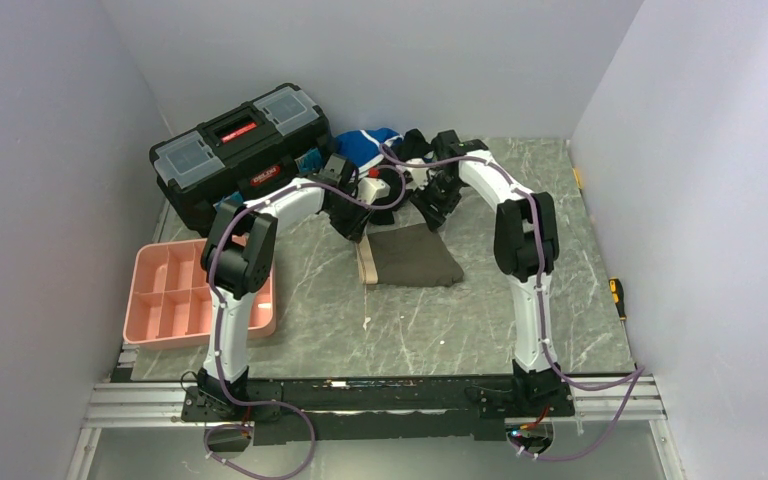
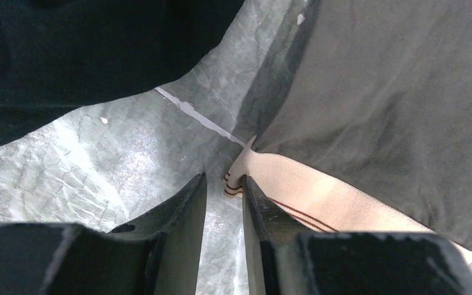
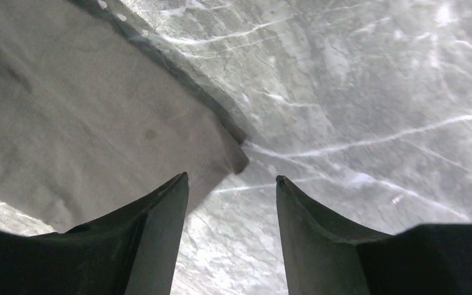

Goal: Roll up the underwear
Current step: Fold the underwear at the center of the board.

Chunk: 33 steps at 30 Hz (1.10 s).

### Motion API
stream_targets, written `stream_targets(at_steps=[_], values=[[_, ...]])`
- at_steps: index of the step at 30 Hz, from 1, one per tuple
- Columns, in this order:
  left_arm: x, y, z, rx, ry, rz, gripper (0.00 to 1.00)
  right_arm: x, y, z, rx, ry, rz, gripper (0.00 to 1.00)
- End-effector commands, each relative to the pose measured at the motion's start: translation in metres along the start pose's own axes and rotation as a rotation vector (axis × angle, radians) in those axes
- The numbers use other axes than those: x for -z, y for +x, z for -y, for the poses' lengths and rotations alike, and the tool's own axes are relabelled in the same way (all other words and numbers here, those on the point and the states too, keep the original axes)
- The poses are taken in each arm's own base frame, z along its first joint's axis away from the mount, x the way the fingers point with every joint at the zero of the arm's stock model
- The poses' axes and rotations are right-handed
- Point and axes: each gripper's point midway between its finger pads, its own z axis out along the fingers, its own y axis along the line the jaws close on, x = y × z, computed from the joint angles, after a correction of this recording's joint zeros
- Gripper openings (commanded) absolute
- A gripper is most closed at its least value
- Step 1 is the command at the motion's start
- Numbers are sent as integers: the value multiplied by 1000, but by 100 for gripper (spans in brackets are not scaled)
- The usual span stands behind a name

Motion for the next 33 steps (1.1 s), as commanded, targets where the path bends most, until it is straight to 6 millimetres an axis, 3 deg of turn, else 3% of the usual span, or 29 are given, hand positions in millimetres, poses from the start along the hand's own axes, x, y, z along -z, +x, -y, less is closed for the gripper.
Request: stream_targets(at_steps=[1, 7, 13, 17, 24, 28, 33], values=[[-5, 0, 0, -2, -10, 2, 33, 50, -18, 3, 1, 59, 103, 59], [-6, 2, 0, 2, -20, -6, 33, 71, -18, -22, -3, -4, 191, 62], [-6, 4, 1, 10, -14, -15, 33, 97, -32, -93, 40, -234, 421, 62], [-7, 6, 4, 13, -1, -26, 33, 106, -30, -138, 55, -352, 557, 61], [-12, 8, 4, 24, 13, -49, 32, 89, -37, -196, 224, -218, 630, 62], [-16, 10, 1, 30, 8, -51, 31, 72, -47, -214, 334, -96, 630, 62], [-20, 12, 3, 35, 22, -60, 31, 52, -68, -225, 399, -72, 609, 61]])
